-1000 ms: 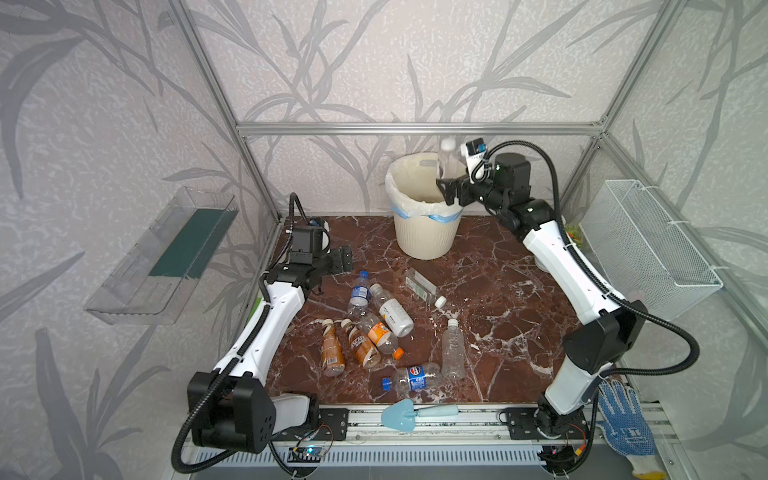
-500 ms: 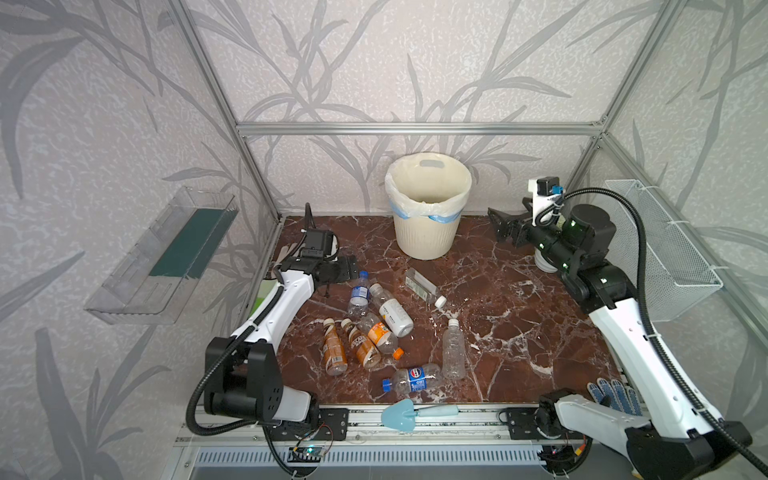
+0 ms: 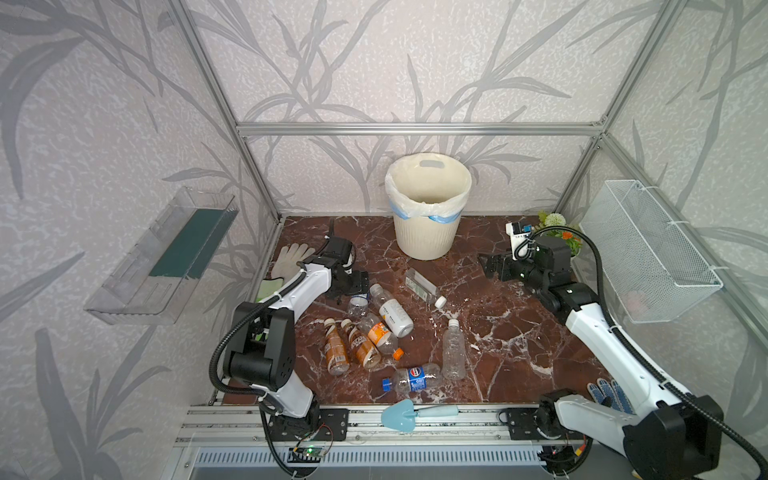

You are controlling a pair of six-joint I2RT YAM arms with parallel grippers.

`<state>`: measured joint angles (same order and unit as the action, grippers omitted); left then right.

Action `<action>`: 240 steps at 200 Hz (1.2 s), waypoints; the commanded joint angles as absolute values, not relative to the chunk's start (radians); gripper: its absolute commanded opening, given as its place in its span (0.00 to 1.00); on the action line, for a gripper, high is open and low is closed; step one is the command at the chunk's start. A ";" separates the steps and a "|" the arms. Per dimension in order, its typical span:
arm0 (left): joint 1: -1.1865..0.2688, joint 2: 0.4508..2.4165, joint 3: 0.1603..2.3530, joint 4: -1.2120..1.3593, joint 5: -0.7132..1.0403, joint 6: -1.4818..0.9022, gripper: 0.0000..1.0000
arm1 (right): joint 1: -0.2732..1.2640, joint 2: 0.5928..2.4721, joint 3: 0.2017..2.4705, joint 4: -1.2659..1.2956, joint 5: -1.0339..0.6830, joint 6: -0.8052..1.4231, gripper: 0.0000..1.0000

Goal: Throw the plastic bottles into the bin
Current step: 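Grasp the blue-capped blue-labelled bottle with the left gripper and lift it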

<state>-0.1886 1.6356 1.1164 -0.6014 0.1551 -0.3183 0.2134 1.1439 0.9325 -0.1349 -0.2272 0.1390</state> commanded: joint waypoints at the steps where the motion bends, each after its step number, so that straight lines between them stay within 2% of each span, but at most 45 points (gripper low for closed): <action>1: -0.195 1.640 1.112 -0.617 0.139 -0.319 0.90 | 0.201 1.144 0.916 -0.082 -0.247 0.154 0.99; 139: -0.222 1.769 1.160 -0.669 0.067 -0.281 0.78 | 0.181 1.221 0.897 -0.020 -0.279 0.178 0.97; 201: -0.221 1.805 1.180 -0.649 0.073 -0.286 0.60 | 0.178 1.218 0.879 -0.011 -0.265 0.176 0.97; 240: -0.215 1.761 1.173 -0.636 0.054 -0.287 0.52 | 0.176 1.215 0.882 -0.019 -0.262 0.176 0.96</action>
<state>-0.2199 1.7912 1.1572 -0.6338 0.0814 -0.2886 0.1818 1.2148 0.8829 -0.0410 -0.2634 0.1719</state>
